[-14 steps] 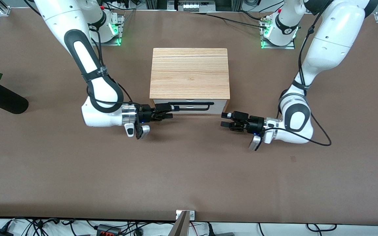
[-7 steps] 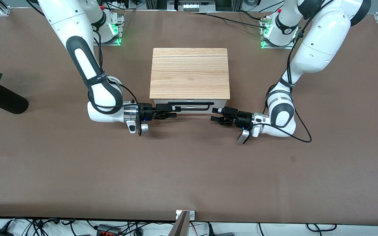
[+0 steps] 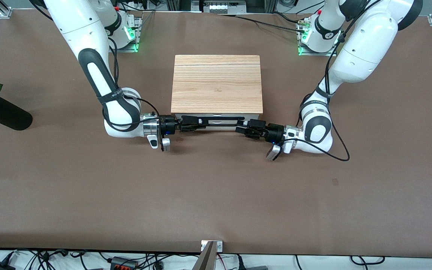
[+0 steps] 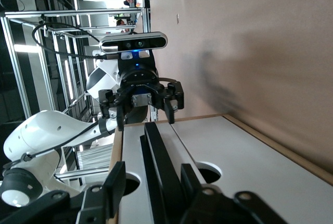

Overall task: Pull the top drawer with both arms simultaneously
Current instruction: 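Close the left gripper and the right gripper on the black handle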

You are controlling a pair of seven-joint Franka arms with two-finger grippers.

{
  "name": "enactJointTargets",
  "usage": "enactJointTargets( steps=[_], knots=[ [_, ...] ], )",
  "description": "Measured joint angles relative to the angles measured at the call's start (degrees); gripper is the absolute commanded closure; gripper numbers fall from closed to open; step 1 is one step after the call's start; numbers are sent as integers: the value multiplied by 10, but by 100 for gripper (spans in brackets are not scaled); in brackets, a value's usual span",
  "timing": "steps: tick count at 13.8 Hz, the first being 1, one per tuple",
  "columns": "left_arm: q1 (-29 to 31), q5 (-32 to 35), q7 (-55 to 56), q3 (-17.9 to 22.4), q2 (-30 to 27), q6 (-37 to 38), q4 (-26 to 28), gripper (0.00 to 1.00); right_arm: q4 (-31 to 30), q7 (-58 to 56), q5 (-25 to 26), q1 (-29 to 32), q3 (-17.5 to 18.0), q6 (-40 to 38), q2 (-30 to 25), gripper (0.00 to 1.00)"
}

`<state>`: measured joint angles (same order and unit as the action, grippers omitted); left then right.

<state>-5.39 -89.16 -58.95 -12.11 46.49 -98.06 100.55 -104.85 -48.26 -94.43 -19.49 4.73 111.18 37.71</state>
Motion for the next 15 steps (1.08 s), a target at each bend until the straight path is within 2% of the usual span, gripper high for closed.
enactJointTargets(
  steps=[2, 4, 9, 11, 15],
  knots=[
    [0, 0, 0, -2, 0, 0, 3, 46, 0, -8, 0, 0, 0, -1, 4, 70],
    [0, -2, 0, -5, 0, 1, 5, 50, 0, -10, 0, 0, 0, -2, 5, 83],
    [0, -23, -8, -21, 0, 0, 25, 61, -1, -46, -6, 2, 0, -6, 10, 96],
    [1, -23, -11, -21, 0, -2, 27, 64, -1, -47, -6, 3, 0, -8, 10, 100],
    [2, -23, -11, -21, 0, -4, 28, 77, -1, -48, -7, 4, 0, -13, 11, 100]
  ],
)
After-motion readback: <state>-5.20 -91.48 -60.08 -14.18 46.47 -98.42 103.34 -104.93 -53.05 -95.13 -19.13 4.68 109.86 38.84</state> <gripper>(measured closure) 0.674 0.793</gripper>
